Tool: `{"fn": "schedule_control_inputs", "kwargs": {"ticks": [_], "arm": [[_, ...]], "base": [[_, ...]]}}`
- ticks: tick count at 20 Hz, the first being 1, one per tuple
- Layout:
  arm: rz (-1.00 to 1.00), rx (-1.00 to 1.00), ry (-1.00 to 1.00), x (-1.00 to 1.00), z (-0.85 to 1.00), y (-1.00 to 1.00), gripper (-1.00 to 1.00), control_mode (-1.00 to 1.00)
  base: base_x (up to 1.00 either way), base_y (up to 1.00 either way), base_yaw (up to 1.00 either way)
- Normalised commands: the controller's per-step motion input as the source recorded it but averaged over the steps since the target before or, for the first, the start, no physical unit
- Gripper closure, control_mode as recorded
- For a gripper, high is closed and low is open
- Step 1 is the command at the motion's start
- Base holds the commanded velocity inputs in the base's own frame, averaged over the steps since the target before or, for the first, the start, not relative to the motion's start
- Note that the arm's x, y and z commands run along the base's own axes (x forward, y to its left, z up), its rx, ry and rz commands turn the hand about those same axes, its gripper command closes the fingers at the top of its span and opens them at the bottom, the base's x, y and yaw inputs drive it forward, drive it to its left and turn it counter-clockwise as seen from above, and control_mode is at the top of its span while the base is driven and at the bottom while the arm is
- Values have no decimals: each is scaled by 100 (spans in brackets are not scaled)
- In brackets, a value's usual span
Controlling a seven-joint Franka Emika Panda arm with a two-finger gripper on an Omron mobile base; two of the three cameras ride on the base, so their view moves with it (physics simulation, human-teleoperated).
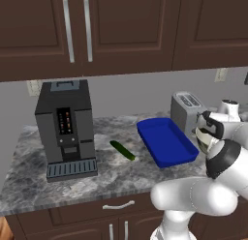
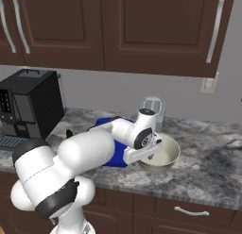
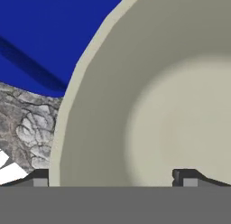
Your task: Place the two vegetables and bowl onto the tray for setting up a vegetable dip station.
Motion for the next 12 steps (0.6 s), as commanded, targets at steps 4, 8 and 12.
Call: {"fn": "schedule_control_inputs", "kwargs": {"ticks": [4, 8, 12], "arm": [[-1, 0, 0, 0, -11, 0, 100, -100], [-1, -4, -1, -5, -1, 0, 100, -100], [0, -10, 0, -14, 5, 0, 100, -100]], "base": [[0, 0, 0], [0, 0, 0], [0, 0, 0]]}}
